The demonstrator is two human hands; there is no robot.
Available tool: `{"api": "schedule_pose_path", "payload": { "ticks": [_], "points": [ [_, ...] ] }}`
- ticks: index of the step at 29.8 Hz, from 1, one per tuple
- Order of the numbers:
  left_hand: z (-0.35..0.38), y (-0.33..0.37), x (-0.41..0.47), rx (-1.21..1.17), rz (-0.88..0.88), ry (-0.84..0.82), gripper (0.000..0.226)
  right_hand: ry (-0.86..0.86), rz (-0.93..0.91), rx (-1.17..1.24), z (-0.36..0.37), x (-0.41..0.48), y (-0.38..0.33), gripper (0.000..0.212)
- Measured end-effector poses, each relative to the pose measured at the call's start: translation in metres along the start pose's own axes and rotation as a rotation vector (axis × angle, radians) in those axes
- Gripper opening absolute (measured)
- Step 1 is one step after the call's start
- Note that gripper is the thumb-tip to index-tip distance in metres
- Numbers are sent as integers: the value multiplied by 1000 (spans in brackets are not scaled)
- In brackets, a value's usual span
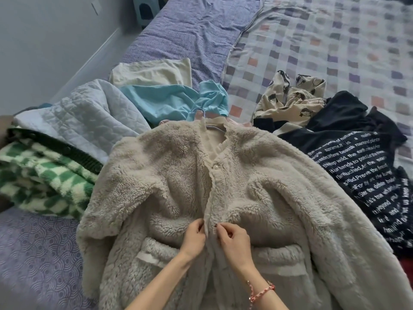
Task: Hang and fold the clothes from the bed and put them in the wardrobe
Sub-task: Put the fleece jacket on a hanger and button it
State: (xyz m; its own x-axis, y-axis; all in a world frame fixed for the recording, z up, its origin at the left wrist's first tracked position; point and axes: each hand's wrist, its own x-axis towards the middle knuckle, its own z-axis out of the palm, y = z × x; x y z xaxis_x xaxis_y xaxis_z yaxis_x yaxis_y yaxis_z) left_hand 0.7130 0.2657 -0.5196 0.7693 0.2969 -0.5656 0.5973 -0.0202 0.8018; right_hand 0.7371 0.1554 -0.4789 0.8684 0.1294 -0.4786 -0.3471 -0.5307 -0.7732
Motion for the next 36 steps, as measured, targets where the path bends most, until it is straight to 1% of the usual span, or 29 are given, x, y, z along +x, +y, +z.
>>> {"api": "schedule_pose_path", "payload": {
  "ticks": [2,4,6,9,10,12,14,15,18,20,23,25,27,28,30,31,33,34,36],
  "points": [
    [0,0,-3,-6,4,30,30,42,29,-12,3,2,-1,27],
    [0,3,-5,6,26,44,32,56,38,-44,3,6,-4,29],
    [-1,8,-7,-12,37,58,32,-30,56,-51,0,11,-5,31],
    [2,9,-8,-100,-3,106,31,-209,180,51,-9,24,-5,38],
    [5,9,-10,-121,-29,140,31,-251,215,68,-14,27,-5,38],
    [12,10,-13,-115,-84,233,39,-296,220,11,-17,28,-6,34],
    [19,12,-19,-87,-133,333,50,-272,164,-113,-16,25,-9,27],
    [22,11,-23,-105,-147,347,50,-247,117,-181,-14,22,-9,24],
    [28,7,-31,-214,-133,350,34,-199,-21,-332,-8,17,-7,24],
    [29,5,-29,-180,-131,411,34,-163,-48,-366,-4,15,-3,18],
    [30,12,-26,-49,-152,502,43,-83,-84,-347,0,9,3,12],
    [31,17,-23,1,-220,524,36,-62,-96,-336,1,7,2,10],
    [31,15,-17,-16,-254,523,23,-44,-89,-267,0,6,3,7],
    [30,12,-13,-39,-262,506,21,-46,-63,-202,-1,8,3,12],
    [26,4,-7,-123,-265,415,21,-91,29,-27,-6,9,3,27],
    [24,2,-6,-198,-258,364,20,-123,82,74,-10,10,2,30],
    [20,-5,-4,-350,-264,259,23,-194,186,299,-18,12,0,21],
    [18,-9,-5,-377,-255,221,23,-223,248,405,-20,12,-2,16],
    [14,-7,-9,-295,-170,172,9,-260,392,583,-25,12,0,16]
  ]
}}
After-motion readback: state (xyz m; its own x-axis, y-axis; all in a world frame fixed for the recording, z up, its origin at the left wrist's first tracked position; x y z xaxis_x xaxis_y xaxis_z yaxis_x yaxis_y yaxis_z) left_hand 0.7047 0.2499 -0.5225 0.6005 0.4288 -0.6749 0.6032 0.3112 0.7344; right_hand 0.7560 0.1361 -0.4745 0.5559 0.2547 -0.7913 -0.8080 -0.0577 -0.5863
